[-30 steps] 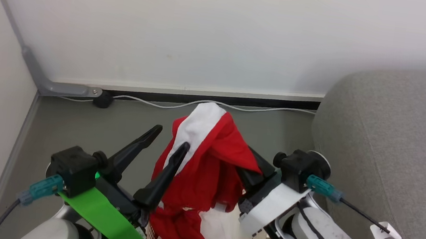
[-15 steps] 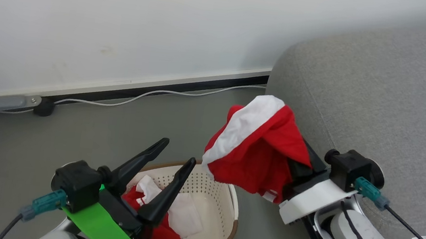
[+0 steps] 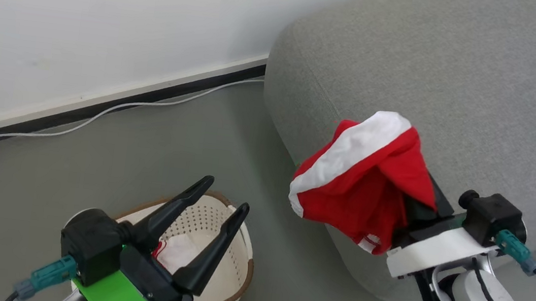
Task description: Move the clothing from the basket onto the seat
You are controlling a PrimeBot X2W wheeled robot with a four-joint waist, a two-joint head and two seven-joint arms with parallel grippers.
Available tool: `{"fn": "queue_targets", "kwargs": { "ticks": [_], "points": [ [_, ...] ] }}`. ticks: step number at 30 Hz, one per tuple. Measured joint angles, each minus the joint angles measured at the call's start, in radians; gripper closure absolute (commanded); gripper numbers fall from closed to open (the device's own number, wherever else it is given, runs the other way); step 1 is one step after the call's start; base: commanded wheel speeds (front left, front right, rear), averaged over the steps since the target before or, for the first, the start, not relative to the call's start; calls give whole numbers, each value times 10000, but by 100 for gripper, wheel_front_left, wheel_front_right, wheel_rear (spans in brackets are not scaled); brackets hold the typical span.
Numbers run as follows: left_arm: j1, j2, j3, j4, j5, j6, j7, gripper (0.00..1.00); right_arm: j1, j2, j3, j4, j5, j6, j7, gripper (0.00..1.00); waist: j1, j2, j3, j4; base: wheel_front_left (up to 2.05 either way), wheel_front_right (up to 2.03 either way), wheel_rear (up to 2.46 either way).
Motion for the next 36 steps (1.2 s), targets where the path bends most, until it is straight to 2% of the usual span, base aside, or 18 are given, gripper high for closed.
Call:
{"fn": "queue_targets", "kwargs": {
  "ticks": [7, 12, 13, 23, 30, 33, 36],
  "points": [
    [-12, -23, -523, -453, 125, -52, 230, 0, -122, -278, -1384, -123, 337, -171, 0, 100, 0, 0, 671, -534, 0, 0, 0],
    [-34, 121, -617, -711, 165, -125, 606, 0, -1182, -585, -2236, 213, 610, -249, 2, 100, 0, 0, 1297, -506, 0, 0, 0],
    [-34, 213, -571, -792, 153, -117, 658, 0, -1811, -619, -2558, 433, 729, -255, 69, 100, 0, 0, 1557, -426, 0, 0, 0],
    [-36, 667, -332, -1383, 88, 12, 1076, 0, -4643, -779, -4408, 1469, 1507, -407, 913, 100, 0, 0, 2751, 447, 0, 0, 0],
    [75, 1371, 702, -1935, -46, 633, 1068, 0, -6245, -1277, -5754, 2059, 1802, -420, 1289, 100, 1, 0, 3603, 1300, 0, 0, 0],
    [381, 1638, 1070, -2100, -161, 711, 1012, 0, -6556, -1542, -6121, 2506, 1741, -420, 1415, 100, 1, 0, 3980, 1695, 0, 0, 0],
    [674, 2052, 1569, -2318, -165, 815, 894, 0, -6872, -1484, -6773, 2803, 1745, -431, 1413, 100, 1, 0, 4367, 2083, 0, 0, 0]
  ]
}}
